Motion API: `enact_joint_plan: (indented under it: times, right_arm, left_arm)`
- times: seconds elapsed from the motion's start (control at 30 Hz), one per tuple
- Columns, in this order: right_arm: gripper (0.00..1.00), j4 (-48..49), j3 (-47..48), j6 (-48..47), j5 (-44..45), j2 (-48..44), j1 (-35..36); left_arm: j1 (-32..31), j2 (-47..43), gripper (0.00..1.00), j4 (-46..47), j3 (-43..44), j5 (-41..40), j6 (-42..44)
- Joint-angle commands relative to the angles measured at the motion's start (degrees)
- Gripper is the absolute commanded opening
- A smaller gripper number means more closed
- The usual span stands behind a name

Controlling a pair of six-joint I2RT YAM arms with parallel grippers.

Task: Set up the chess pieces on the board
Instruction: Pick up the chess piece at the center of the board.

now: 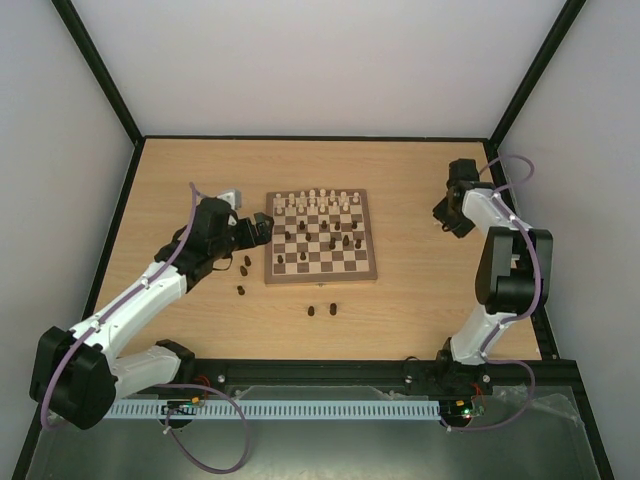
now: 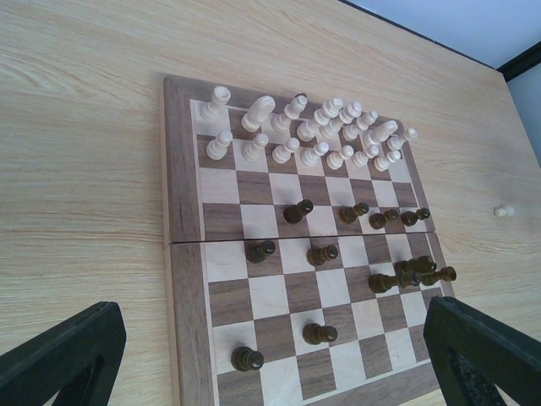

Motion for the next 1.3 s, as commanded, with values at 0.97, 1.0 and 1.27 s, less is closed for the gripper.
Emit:
enact_joint_plan:
  times: [0.97,1.0,1.27]
  right_arm:
    - [0.43,3.5,6.7,4.4,-4.1,13.2,-1.7]
    - [0.43,3.6,6.7,4.4,-4.2,13.3,-1.7]
    - [0.34,4.1,6.6,4.7,-5.1,14.1,-1.8]
  left_arm:
    - [-0.3,-0.6,0.99,0.5,-0.1,-0.9,-0.3]
    - [-0.3,-0.6,0.99,0.5,-0.1,-0.9,-0.4]
    - [-0.3,-0.5,1.0,0.5,0.0,-1.0,-0.4]
